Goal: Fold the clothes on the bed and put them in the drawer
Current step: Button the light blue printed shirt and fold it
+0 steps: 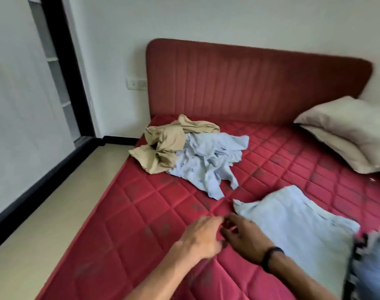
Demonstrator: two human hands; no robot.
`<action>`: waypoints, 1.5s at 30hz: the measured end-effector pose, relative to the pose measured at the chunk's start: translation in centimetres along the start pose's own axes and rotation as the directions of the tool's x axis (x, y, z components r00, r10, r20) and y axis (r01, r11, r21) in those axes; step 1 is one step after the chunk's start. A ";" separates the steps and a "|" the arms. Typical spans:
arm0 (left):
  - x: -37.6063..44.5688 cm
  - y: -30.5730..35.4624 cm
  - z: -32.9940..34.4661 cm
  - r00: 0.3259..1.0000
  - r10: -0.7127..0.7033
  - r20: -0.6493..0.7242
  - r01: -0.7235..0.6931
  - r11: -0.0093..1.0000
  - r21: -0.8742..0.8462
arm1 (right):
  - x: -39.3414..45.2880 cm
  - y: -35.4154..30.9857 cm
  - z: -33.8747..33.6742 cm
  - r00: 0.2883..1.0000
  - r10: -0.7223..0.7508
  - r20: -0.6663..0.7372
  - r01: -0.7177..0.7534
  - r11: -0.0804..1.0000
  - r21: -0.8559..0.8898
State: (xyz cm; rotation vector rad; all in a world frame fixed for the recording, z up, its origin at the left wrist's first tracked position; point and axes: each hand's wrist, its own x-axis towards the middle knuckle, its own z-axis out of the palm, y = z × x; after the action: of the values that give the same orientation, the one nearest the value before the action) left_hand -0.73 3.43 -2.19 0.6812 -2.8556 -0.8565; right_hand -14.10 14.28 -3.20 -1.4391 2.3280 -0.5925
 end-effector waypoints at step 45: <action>3.0 -8.4 -5.5 0.766 -0.312 -0.562 0.254 0.950 -0.180 | 7.2 -6.9 -2.0 0.942 -0.131 0.310 0.178 0.976 -0.129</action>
State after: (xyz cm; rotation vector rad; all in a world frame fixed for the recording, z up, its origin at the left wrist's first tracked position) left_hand 0.99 -6.95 -2.26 1.1543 -2.1736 -0.6498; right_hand -12.93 5.35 1.58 -1.6644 2.0721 -0.2126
